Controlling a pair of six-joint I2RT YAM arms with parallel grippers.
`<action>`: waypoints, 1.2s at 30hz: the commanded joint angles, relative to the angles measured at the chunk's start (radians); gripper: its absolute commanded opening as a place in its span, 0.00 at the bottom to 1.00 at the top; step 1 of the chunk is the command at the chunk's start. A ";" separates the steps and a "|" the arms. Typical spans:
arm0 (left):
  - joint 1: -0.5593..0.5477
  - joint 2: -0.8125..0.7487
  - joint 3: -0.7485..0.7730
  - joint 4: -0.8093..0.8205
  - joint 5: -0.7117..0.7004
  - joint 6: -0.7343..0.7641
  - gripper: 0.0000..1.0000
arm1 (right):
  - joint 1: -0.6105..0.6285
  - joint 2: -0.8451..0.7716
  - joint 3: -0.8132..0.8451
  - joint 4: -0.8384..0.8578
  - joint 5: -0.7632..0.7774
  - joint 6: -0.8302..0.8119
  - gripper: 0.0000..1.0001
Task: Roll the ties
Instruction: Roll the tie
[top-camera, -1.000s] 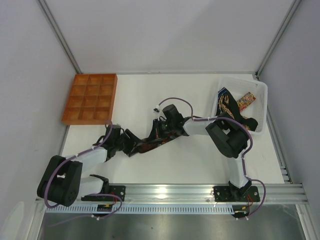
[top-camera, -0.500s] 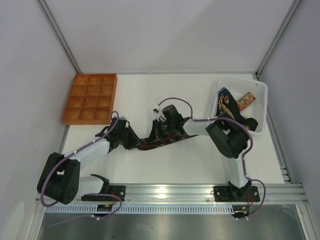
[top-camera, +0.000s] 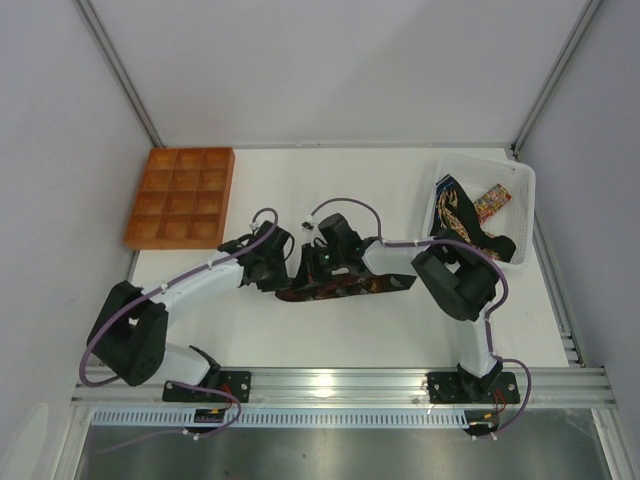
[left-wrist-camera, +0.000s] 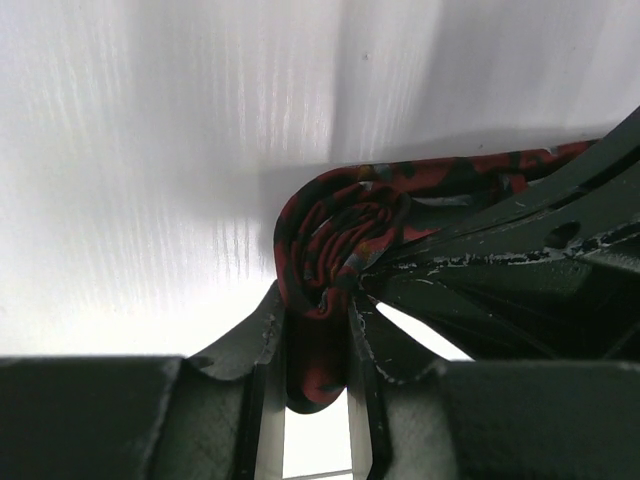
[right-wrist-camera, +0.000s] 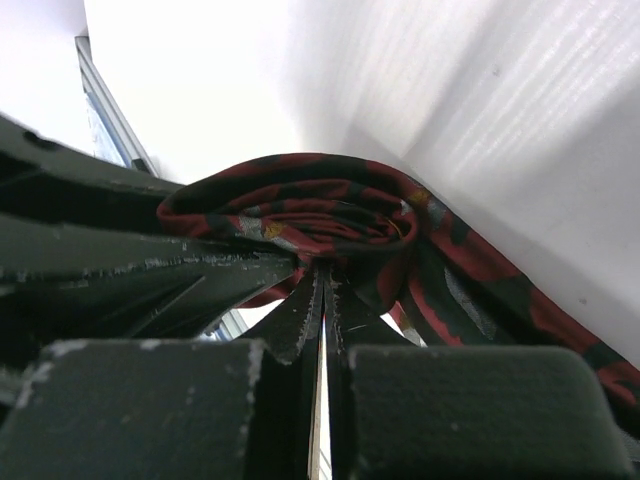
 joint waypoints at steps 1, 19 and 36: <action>-0.064 0.044 0.094 -0.021 -0.066 0.017 0.01 | 0.022 -0.053 -0.016 -0.024 0.037 -0.007 0.00; -0.241 0.170 0.295 -0.213 -0.336 -0.009 0.01 | -0.032 -0.183 -0.139 -0.104 0.072 -0.031 0.00; -0.256 0.154 0.260 -0.235 -0.391 0.023 0.00 | -0.033 -0.030 -0.052 0.037 0.013 0.051 0.00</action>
